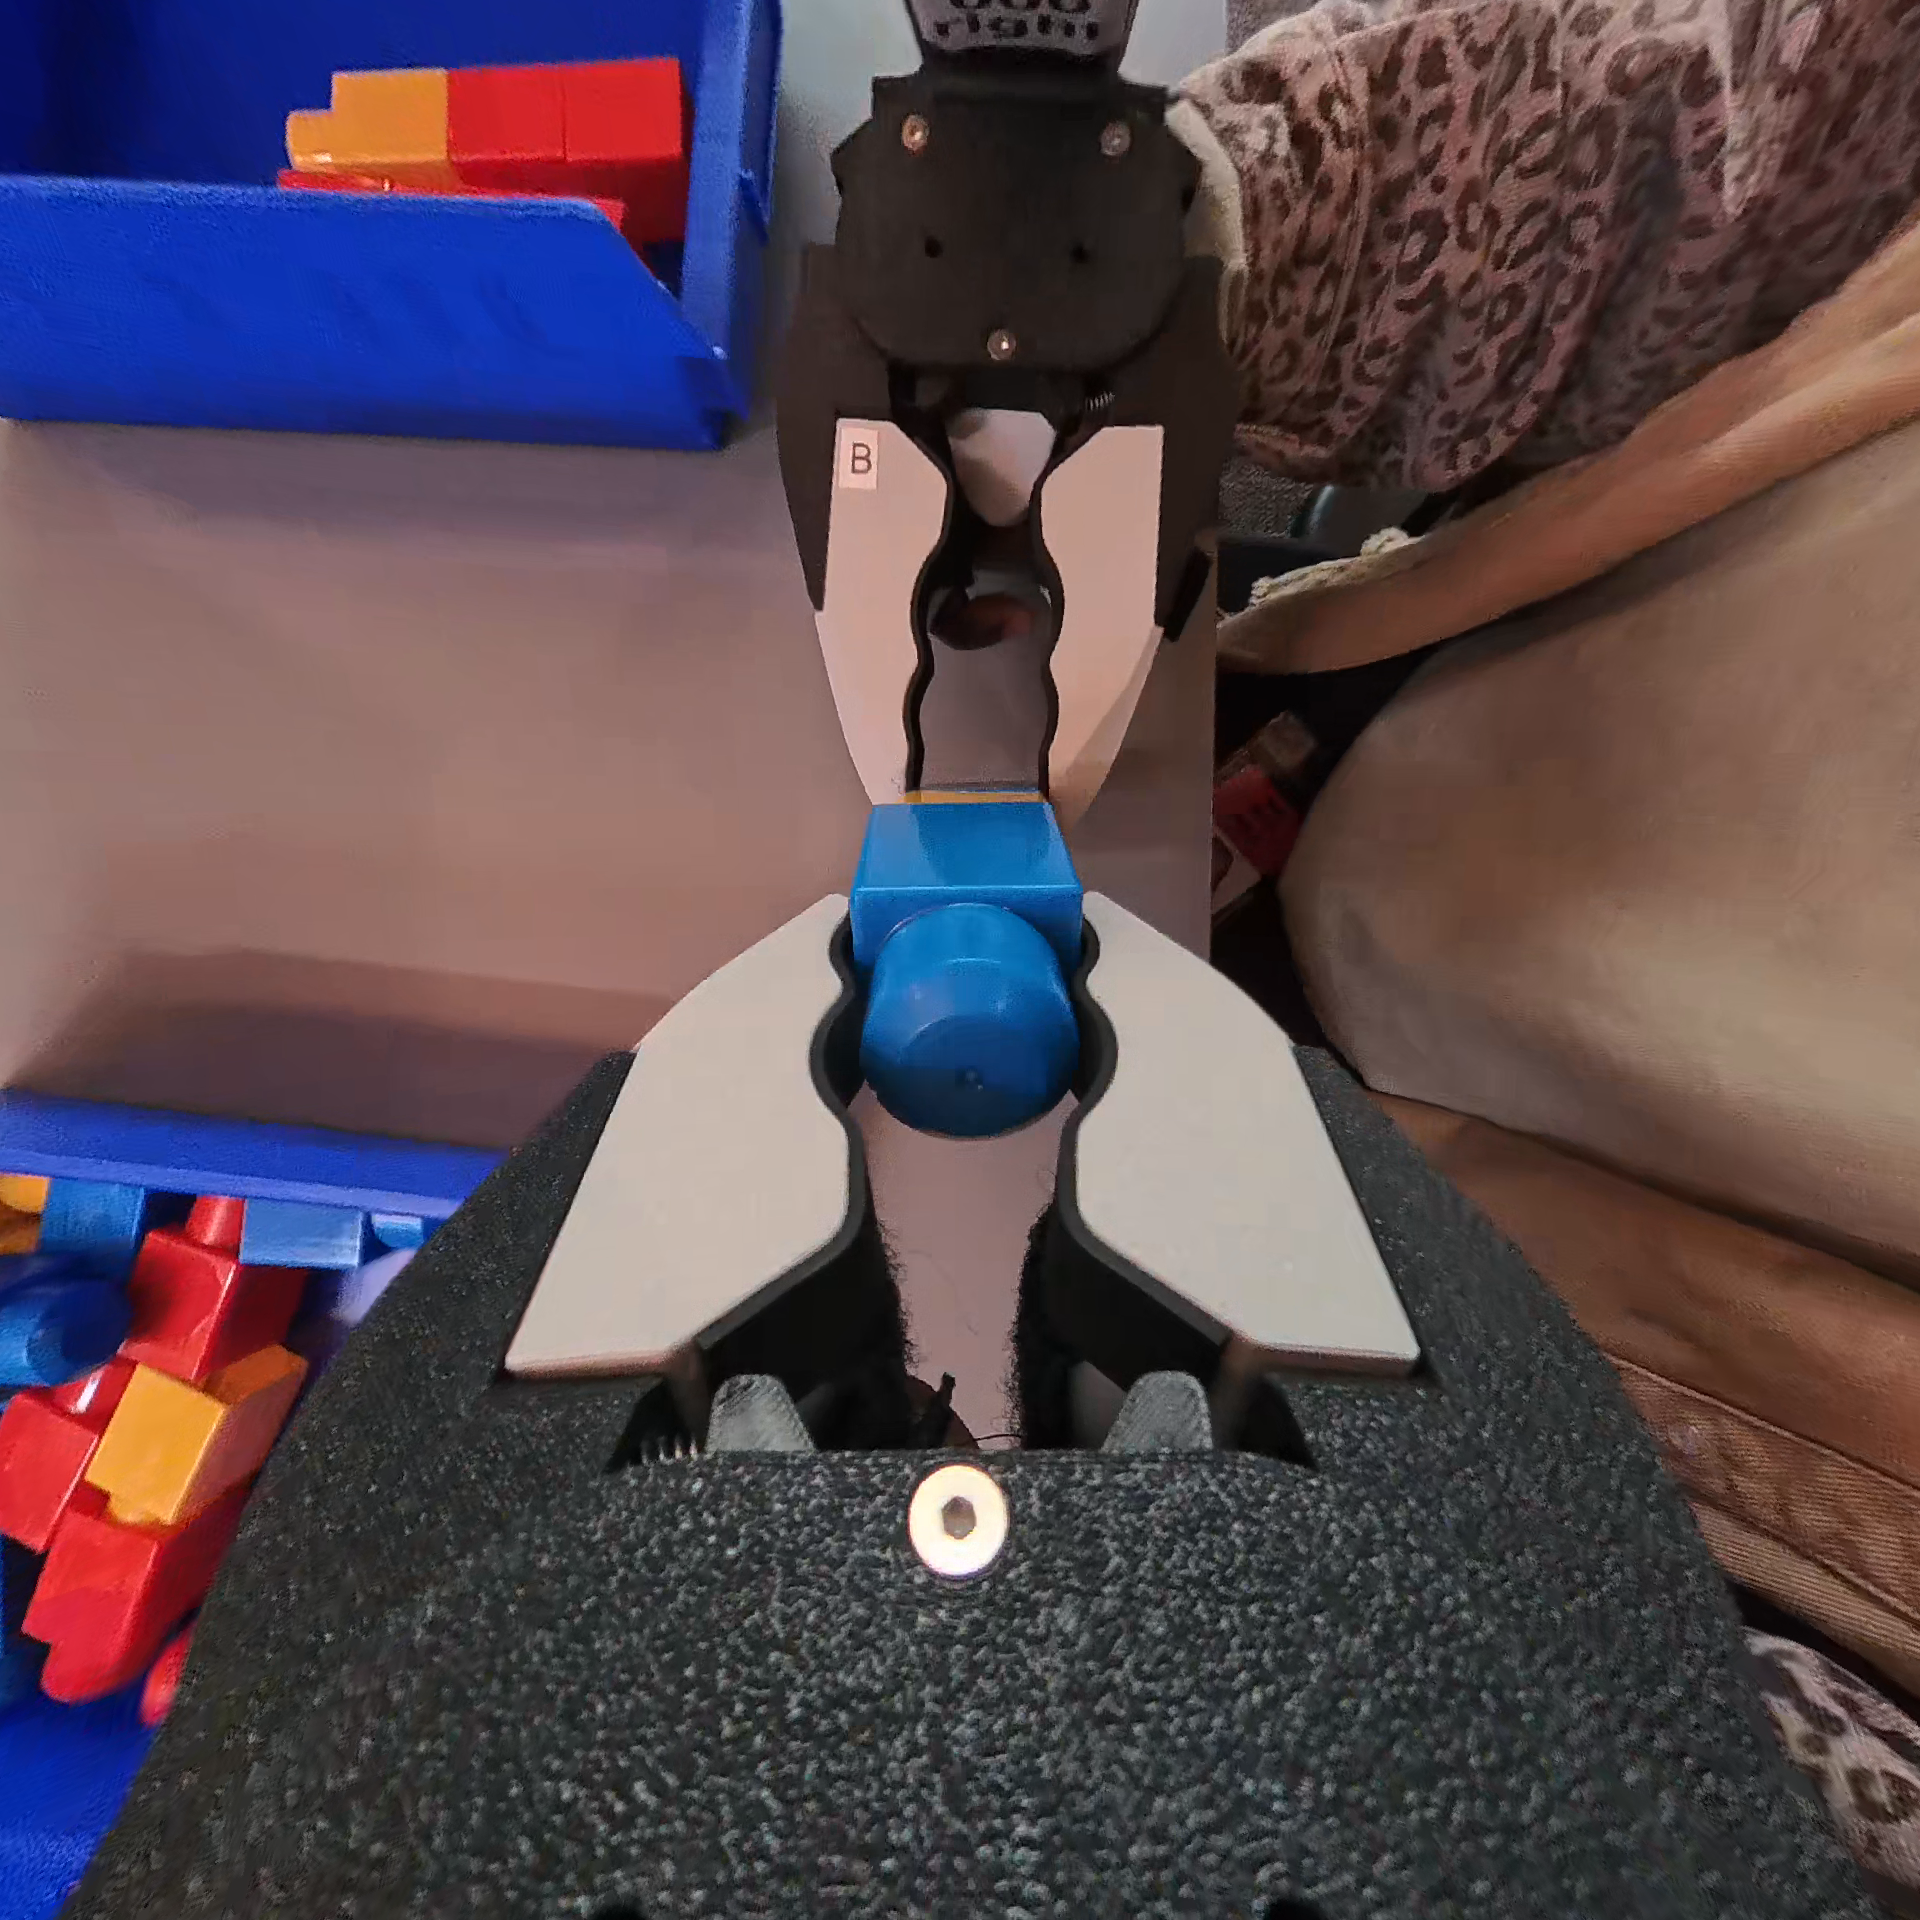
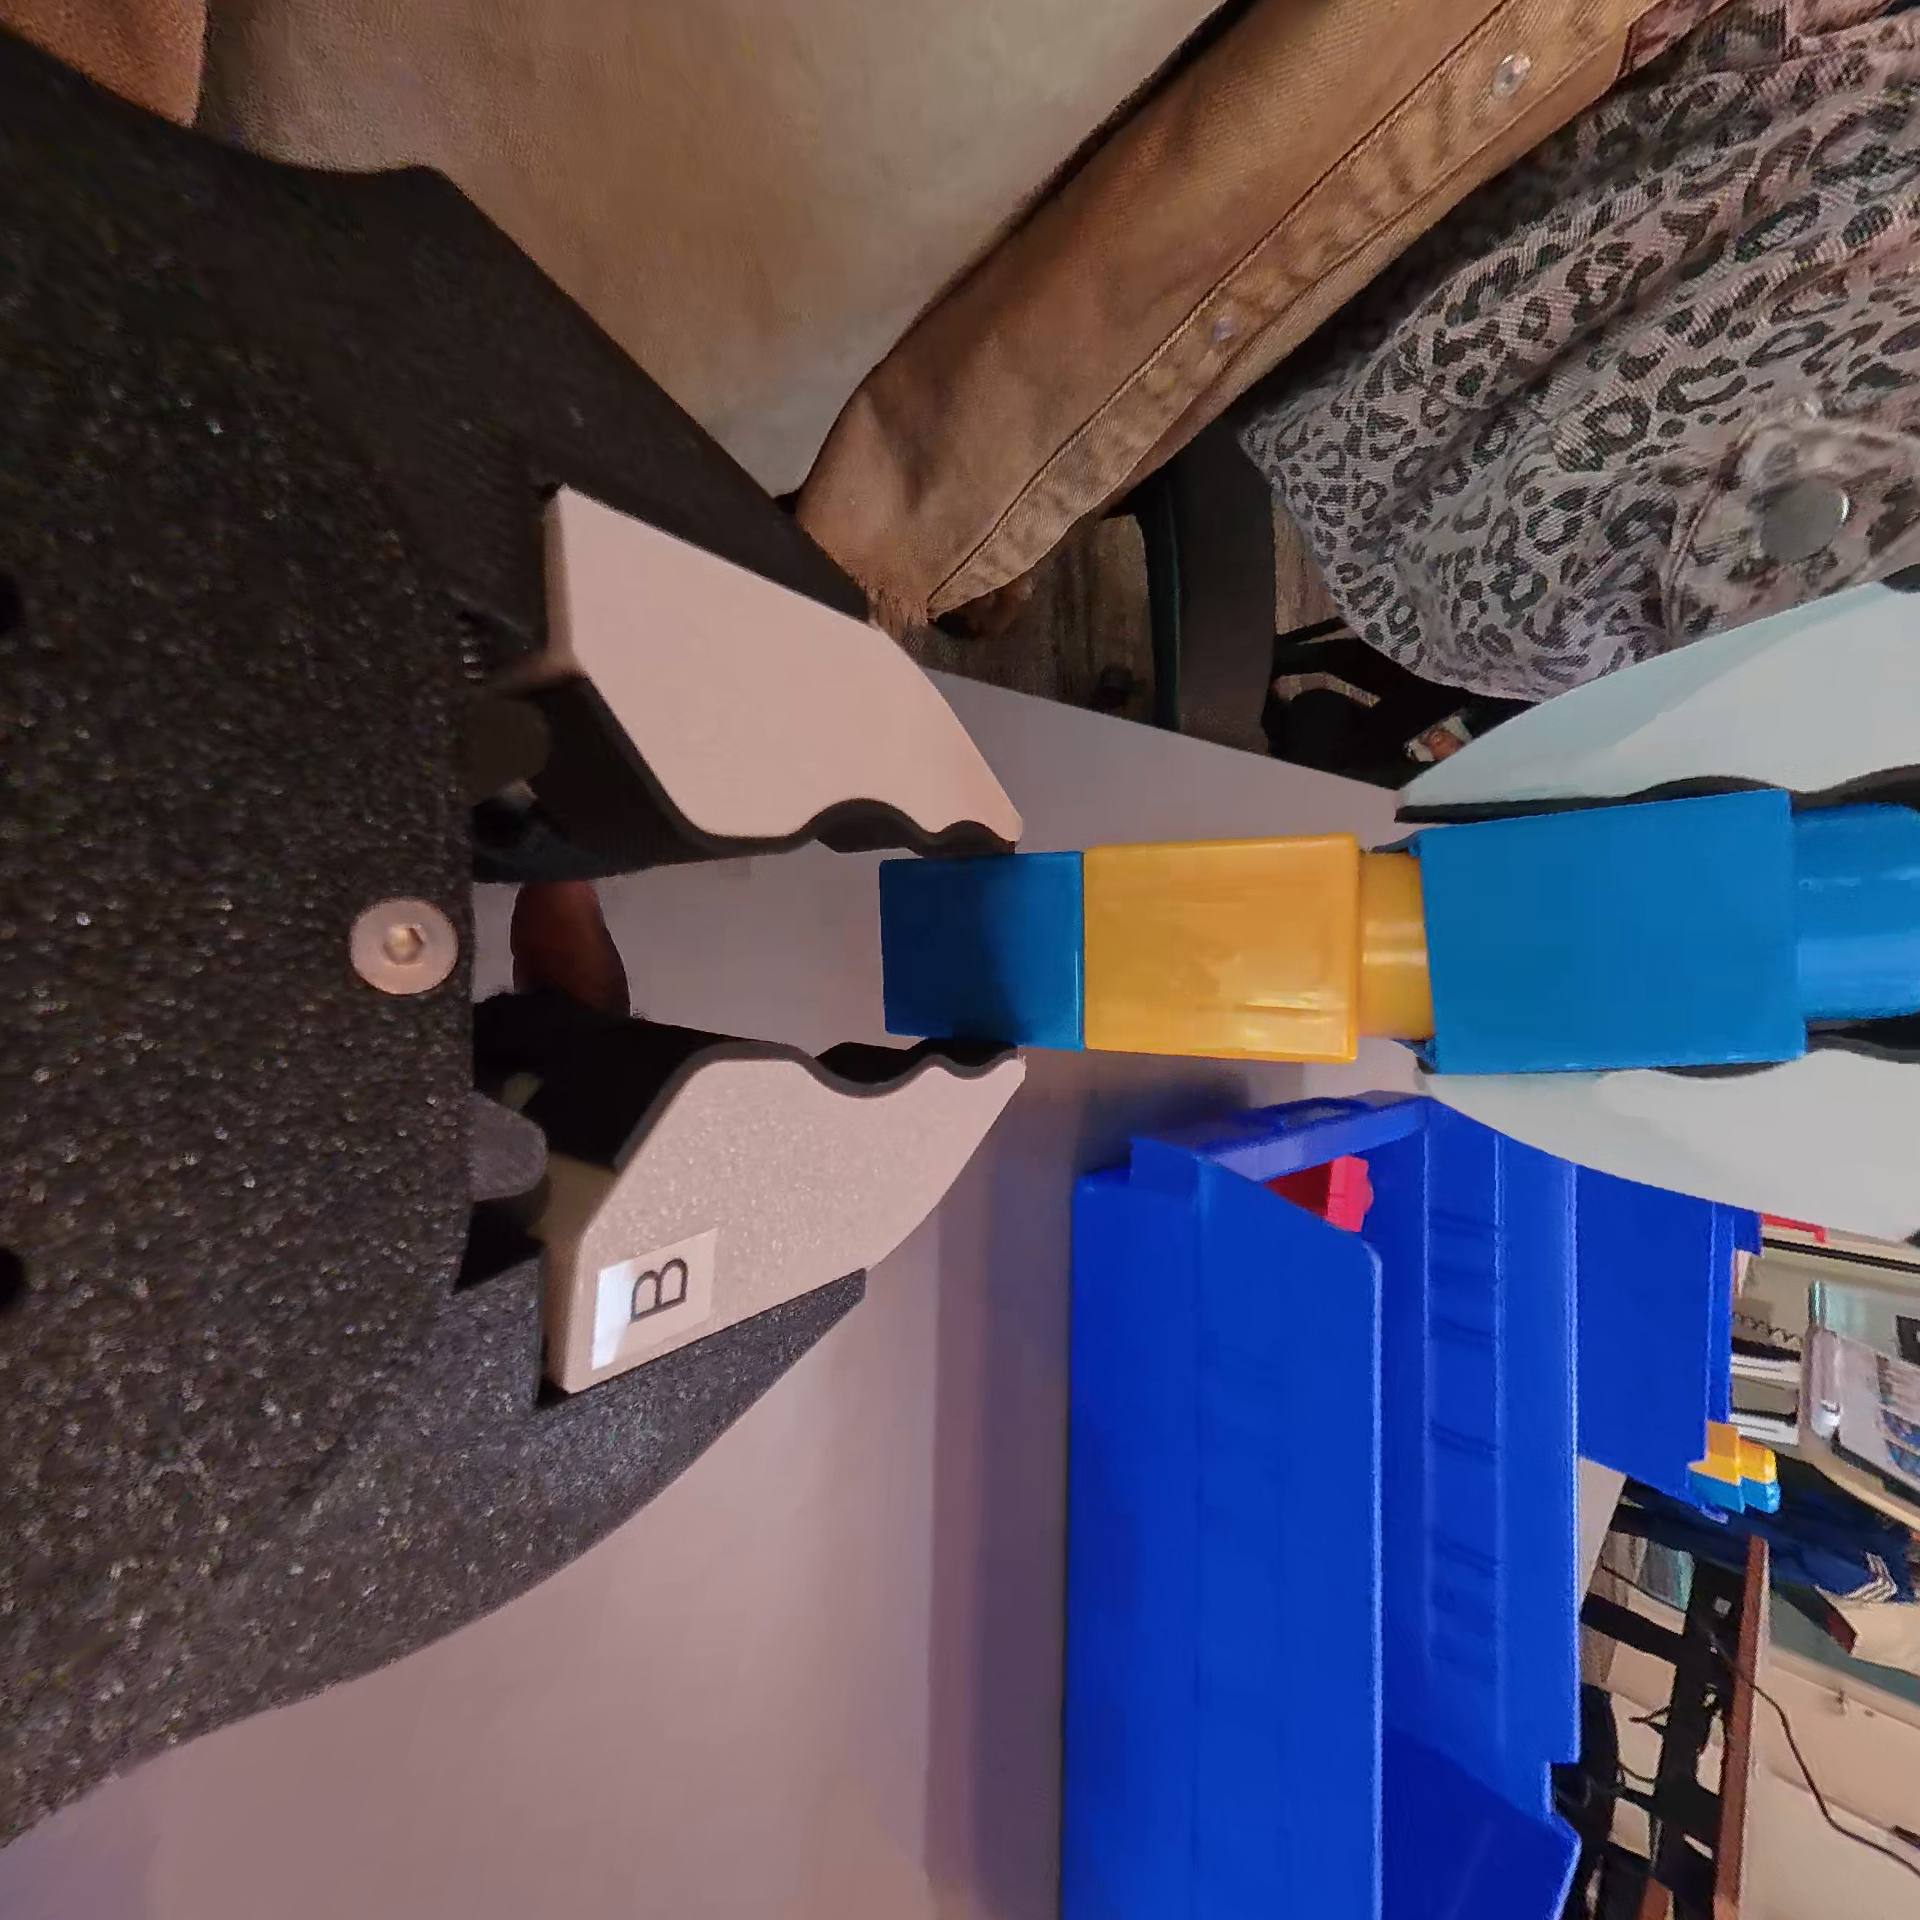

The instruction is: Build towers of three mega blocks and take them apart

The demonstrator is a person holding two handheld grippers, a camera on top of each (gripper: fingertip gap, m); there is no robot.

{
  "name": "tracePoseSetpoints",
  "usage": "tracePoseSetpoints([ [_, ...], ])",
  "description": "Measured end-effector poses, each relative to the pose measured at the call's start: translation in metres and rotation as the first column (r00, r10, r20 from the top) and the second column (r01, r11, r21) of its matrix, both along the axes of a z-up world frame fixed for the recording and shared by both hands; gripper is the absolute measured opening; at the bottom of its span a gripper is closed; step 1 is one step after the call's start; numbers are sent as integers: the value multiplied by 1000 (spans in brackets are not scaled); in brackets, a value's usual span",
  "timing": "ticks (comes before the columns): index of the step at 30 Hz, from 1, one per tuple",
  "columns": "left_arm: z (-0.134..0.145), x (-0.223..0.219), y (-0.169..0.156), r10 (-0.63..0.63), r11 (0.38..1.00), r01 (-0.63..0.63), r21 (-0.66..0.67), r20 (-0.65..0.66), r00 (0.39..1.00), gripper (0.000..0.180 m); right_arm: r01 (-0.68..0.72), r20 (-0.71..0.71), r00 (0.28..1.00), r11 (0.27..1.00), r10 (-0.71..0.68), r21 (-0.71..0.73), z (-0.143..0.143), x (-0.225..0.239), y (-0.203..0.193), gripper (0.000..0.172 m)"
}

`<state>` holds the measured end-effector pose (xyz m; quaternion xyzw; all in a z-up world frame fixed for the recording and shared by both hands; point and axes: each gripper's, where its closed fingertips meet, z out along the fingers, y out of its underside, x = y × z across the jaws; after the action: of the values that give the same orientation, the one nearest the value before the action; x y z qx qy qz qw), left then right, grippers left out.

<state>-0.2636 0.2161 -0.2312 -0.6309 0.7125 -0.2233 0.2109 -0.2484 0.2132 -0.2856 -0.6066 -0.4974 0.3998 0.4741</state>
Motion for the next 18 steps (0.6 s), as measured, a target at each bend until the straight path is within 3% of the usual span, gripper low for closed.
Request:
tracePoseSetpoints([
  [10,2,-9,-13,45,997,-36,70,-125,991,35,-11,-25,1000,1000,11,10,5,-5,-13,33],
  [18,5,-11,-15,31,999,-29,27,-75,997,35,-21,-55,998,1000,20,-15,7,-9,-16,33],
])
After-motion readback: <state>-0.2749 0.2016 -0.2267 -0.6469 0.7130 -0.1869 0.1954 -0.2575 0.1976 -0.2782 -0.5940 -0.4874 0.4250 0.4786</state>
